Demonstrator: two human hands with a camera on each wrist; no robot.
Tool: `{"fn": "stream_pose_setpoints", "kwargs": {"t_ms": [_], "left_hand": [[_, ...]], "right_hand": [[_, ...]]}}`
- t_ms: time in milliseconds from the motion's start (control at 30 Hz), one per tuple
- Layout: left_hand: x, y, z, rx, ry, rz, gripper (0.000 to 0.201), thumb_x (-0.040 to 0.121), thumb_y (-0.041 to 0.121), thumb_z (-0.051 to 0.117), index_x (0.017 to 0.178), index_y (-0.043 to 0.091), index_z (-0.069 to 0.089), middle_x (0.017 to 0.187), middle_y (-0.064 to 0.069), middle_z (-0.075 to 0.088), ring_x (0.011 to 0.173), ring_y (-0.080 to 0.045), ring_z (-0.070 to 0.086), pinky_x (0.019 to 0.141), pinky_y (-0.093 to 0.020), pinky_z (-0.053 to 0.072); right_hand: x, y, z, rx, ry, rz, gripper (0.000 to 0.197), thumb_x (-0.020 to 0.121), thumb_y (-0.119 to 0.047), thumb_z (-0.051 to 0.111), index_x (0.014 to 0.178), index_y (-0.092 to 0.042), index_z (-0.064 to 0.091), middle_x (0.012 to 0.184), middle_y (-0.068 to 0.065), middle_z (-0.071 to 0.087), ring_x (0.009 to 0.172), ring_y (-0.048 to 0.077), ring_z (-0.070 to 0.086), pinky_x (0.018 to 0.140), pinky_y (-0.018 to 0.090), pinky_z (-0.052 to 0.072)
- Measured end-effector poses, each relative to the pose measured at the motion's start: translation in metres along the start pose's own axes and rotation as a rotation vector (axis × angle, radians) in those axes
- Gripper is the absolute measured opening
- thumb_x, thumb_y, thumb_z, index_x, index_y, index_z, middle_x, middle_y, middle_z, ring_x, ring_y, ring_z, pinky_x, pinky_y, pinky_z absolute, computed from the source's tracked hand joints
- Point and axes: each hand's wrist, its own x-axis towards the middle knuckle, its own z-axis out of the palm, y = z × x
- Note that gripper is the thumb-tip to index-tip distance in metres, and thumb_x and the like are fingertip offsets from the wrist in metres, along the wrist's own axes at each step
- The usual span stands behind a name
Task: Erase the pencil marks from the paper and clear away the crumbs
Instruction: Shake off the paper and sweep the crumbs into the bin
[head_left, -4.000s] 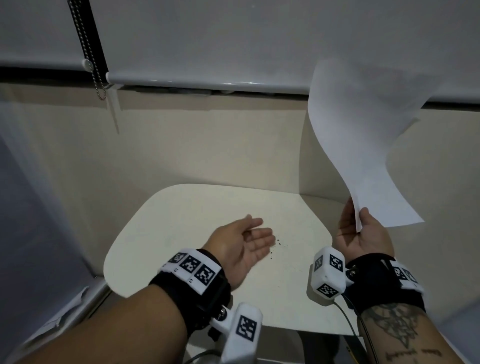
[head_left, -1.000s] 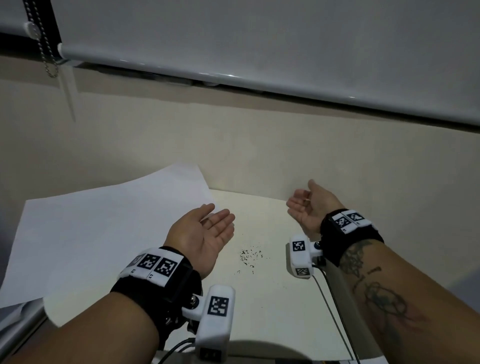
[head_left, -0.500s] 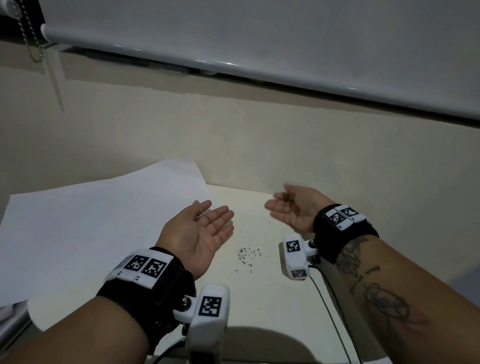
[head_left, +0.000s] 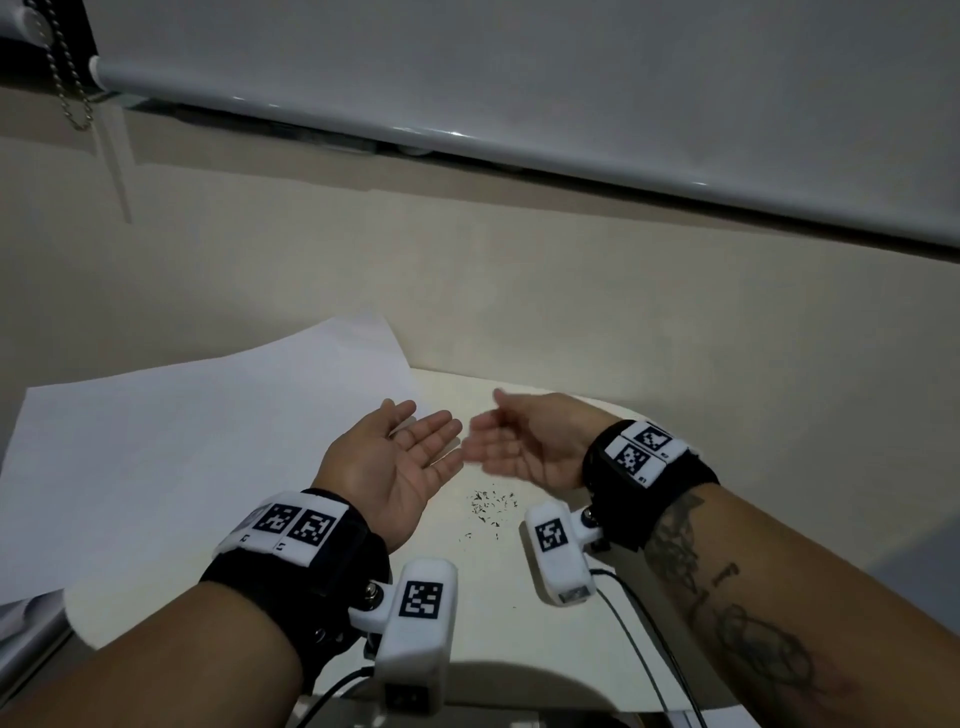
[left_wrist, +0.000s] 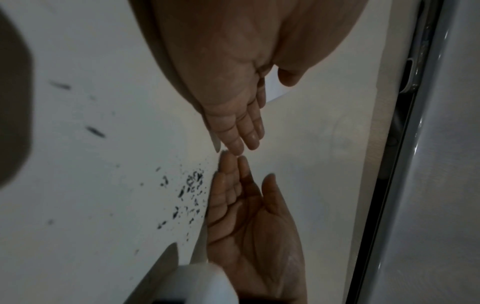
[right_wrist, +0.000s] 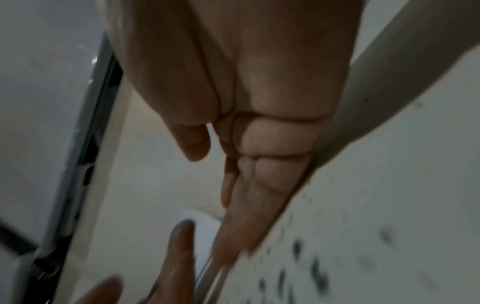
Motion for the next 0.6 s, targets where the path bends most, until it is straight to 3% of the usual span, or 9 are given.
{"fn": "stream_pose_setpoints", "kwargs": {"t_ms": [67,100,167,267,367,433,500,600], "left_hand": [[0.0,0.0,0.001,-0.011,0.005,0.004,0.031,0.106,0.032,0.038,0.119,0.007,0.05,0.118,-0.023,0.062,0.107,-0.034,0.063,0.082,-0.049,0.051],[-0.001,0.0,0.001,-0.009,0.008,0.007,0.032,0.106,0.032,0.038,0.121,0.007,0.05,0.118,-0.023,0.062,0.107,-0.034,0.063,0.082,-0.049,0.051],[-0.001,0.001,0.001,0.003,0.012,0.009,0.033,0.106,0.033,0.037,0.123,0.008,0.049,0.119,-0.022,0.062,0.106,-0.033,0.063,0.088,-0.049,0.05],[-0.001,0.001,0.002,0.011,0.026,0.009,0.034,0.106,0.034,0.036,0.126,0.009,0.048,0.12,-0.022,0.062,0.105,-0.033,0.063,0.097,-0.049,0.047],[-0.002,0.001,0.003,0.018,0.046,0.007,0.034,0.106,0.033,0.037,0.126,0.008,0.048,0.12,-0.022,0.062,0.106,-0.033,0.063,0.099,-0.048,0.046],[-0.004,0.003,0.005,0.018,0.056,-0.001,0.033,0.106,0.032,0.038,0.125,0.008,0.049,0.121,-0.022,0.062,0.107,-0.033,0.063,0.102,-0.047,0.045],[-0.007,0.007,0.007,0.028,0.044,-0.008,0.029,0.105,0.032,0.04,0.117,0.01,0.054,0.122,-0.022,0.063,0.107,-0.032,0.064,0.106,-0.047,0.043],[-0.015,0.016,0.019,0.084,0.003,0.026,0.024,0.103,0.027,0.045,0.103,0.009,0.061,0.105,-0.018,0.072,0.107,-0.029,0.065,0.107,-0.043,0.041]], "right_hand": [[-0.01,-0.002,0.009,-0.103,-0.126,0.058,0.047,0.104,-0.045,0.037,0.097,-0.005,0.061,0.077,0.015,0.07,0.062,0.023,0.071,0.051,0.025,0.058],[-0.012,-0.005,0.011,-0.088,-0.121,0.036,0.045,0.104,-0.044,0.038,0.097,-0.005,0.061,0.075,0.015,0.069,0.057,0.022,0.07,0.047,0.025,0.056],[-0.01,-0.013,0.009,0.01,0.011,-0.068,0.039,0.103,-0.041,0.043,0.095,-0.007,0.06,0.072,0.013,0.068,0.056,0.022,0.067,0.046,0.025,0.055],[-0.005,-0.01,0.009,0.045,0.135,-0.114,0.037,0.104,-0.039,0.044,0.096,-0.007,0.059,0.077,0.011,0.065,0.071,0.022,0.068,0.057,0.027,0.059],[-0.018,0.005,0.013,-0.012,-0.026,0.005,0.043,0.104,-0.04,0.04,0.098,-0.003,0.059,0.077,0.016,0.069,0.069,0.025,0.072,0.056,0.029,0.06],[-0.031,0.002,0.007,0.025,-0.051,-0.015,0.042,0.104,-0.04,0.039,0.096,-0.005,0.059,0.072,0.016,0.069,0.057,0.025,0.07,0.046,0.028,0.056],[-0.037,-0.006,-0.014,0.241,0.162,-0.172,0.038,0.105,-0.037,0.04,0.089,-0.008,0.059,0.061,0.01,0.066,0.045,0.02,0.064,0.036,0.023,0.049],[-0.041,-0.012,-0.054,0.412,0.552,-0.385,0.037,0.106,-0.036,0.037,0.086,-0.012,0.057,0.073,0.006,0.064,0.06,0.016,0.063,0.054,0.024,0.052]]}}
